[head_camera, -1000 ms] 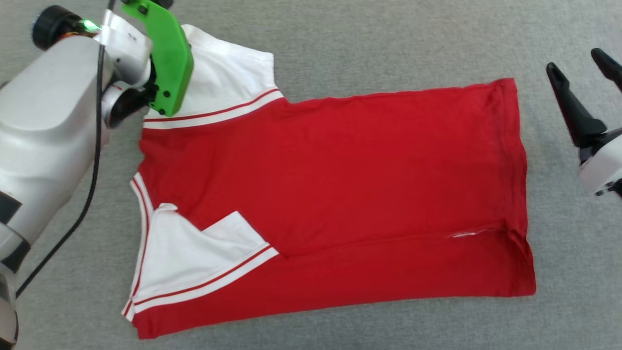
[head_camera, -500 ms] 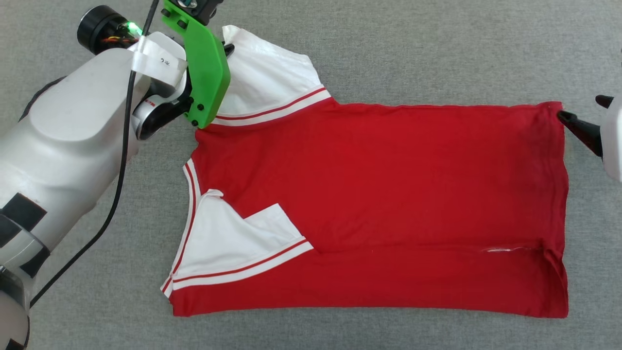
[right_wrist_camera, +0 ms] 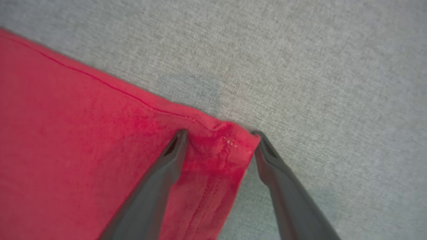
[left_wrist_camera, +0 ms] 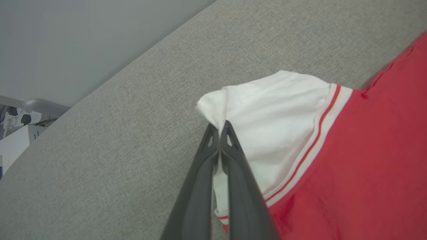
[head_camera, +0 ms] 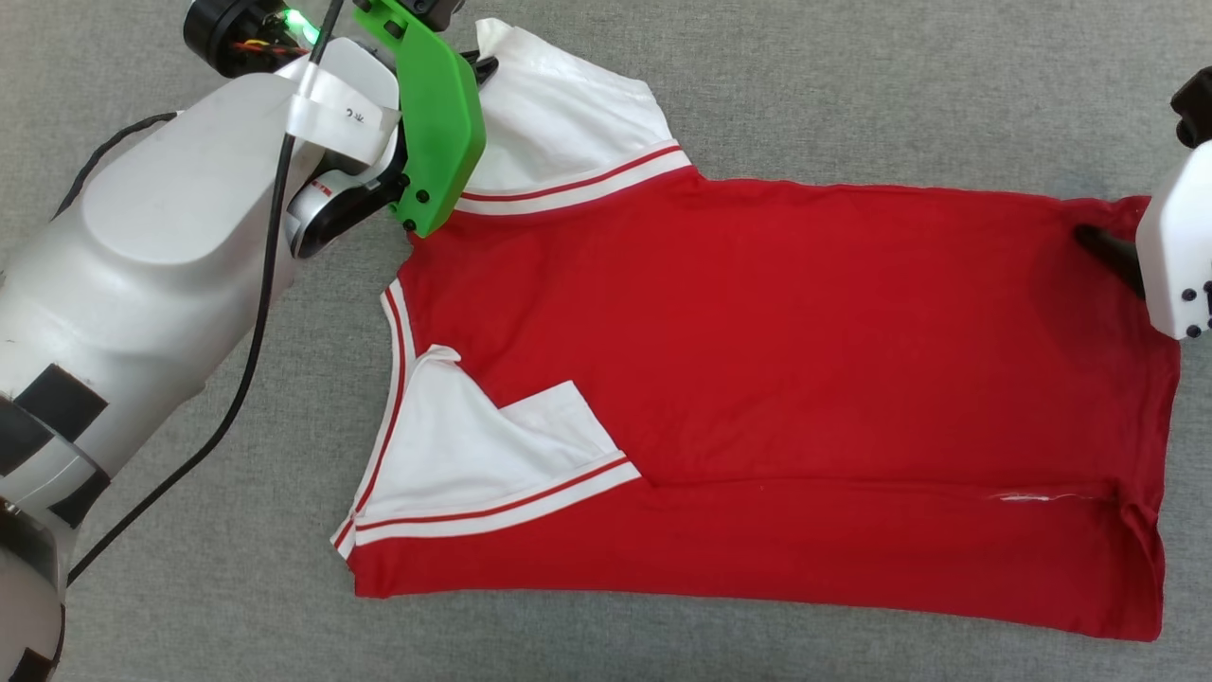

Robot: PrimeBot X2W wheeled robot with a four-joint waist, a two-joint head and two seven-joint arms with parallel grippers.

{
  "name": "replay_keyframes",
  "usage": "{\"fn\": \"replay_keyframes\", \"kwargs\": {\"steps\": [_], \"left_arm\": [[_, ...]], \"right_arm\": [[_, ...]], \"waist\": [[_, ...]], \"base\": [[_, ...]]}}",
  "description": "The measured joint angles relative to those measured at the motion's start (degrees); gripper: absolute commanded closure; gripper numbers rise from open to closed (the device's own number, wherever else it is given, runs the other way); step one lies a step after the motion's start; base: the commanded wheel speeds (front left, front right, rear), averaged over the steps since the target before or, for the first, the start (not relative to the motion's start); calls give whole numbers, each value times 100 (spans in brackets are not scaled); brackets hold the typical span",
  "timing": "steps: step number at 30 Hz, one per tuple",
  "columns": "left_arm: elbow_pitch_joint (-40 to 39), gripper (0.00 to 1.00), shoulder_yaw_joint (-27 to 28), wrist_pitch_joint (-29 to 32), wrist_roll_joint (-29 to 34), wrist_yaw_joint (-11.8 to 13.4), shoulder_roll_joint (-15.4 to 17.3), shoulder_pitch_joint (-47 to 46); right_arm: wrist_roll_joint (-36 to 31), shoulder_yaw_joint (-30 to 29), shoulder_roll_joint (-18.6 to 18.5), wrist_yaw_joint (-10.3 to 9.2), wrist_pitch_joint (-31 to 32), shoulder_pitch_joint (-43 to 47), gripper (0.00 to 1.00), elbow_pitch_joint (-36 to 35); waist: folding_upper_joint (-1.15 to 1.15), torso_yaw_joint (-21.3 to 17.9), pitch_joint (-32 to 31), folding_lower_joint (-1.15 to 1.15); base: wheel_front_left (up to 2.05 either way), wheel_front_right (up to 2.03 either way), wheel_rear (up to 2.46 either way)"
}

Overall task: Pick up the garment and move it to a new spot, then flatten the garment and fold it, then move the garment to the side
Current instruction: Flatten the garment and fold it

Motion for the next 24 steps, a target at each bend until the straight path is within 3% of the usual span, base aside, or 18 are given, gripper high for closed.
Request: {"fn": "replay_keyframes", "kwargs": {"steps": [4, 5, 6, 7, 14, 24], "left_arm": [[-14, 100, -14, -29, 9, 0, 12, 2], [-16, 100, -16, -48, 9, 0, 16, 4], [-15, 100, -18, -49, 8, 0, 24, 7], [-15, 100, -19, -57, 7, 0, 36, 11], [-32, 100, -29, -105, -23, 0, 176, 172], [-313, 100, -37, -201, -116, 0, 378, 796]], "right_arm": [[207, 132, -40, 1, -212, -26, 0, 135], [229, 186, -54, 1, -292, -42, 56, 164], [233, 238, -69, 1, -370, -50, 94, 194], [229, 330, -98, 1, -466, -70, 100, 209], [246, 595, -10, 9, -1389, -92, 100, 408], [430, 544, -2, 9, -2561, 454, 100, 459]], "waist": [[0, 22, 7, 0], [0, 13, -10, 0], [0, 3, -23, 0], [0, -13, -40, 0], [0, -99, -288, 0], [0, -125, -946, 0]], "base": [[0, 0, 0], [0, 0, 0], [0, 0, 0], [0, 0, 0], [0, 0, 0], [0, 0, 0]]}}
